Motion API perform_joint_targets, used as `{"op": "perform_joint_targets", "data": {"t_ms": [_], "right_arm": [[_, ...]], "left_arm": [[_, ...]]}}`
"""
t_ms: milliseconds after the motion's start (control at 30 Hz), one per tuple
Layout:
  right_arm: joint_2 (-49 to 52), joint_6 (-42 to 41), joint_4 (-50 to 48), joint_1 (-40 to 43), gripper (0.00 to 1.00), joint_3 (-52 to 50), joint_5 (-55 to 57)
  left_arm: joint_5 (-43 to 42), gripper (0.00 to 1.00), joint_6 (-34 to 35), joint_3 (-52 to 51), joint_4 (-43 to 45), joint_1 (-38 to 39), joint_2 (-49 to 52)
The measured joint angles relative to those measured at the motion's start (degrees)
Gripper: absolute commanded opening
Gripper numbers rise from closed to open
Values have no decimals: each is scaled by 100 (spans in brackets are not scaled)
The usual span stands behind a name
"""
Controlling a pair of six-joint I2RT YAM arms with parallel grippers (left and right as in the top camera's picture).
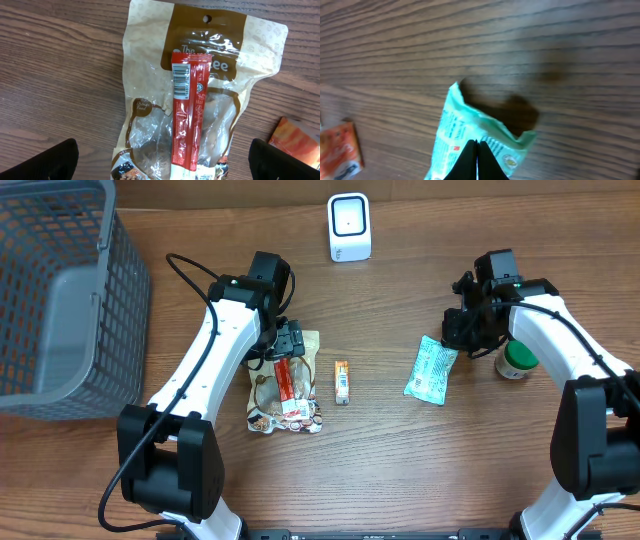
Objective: Scan the item barcode
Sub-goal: 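Drag the teal pack right and release it beside the jar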
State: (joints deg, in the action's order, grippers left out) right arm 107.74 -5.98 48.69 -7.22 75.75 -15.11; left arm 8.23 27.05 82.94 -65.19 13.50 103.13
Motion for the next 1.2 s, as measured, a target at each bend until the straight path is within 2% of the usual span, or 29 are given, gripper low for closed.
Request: {"op": "perform_joint_targets", "data": {"t_ms": [100,400,500,700,967,1200], "right_arm": [[0,-4,-98,0,4,-61,103],[0,-46,-1360,0,4,-1045,199],[0,-76,-1412,0,4,-1126,149],[-138,-127,-811,0,5,-907,-153],[-1034,-149,33,0,5,-411,-254],[-1014,-155,527,0,5,-400,-83]], "left_arm": [[0,100,0,0,0,0,0],[0,100,-2,0,0,0,0],[0,100,0,0,0,0,0],[0,100,0,0,2,0,0],[0,100,0,0,0,0,0],[0,100,0,0,0,0,0]]}}
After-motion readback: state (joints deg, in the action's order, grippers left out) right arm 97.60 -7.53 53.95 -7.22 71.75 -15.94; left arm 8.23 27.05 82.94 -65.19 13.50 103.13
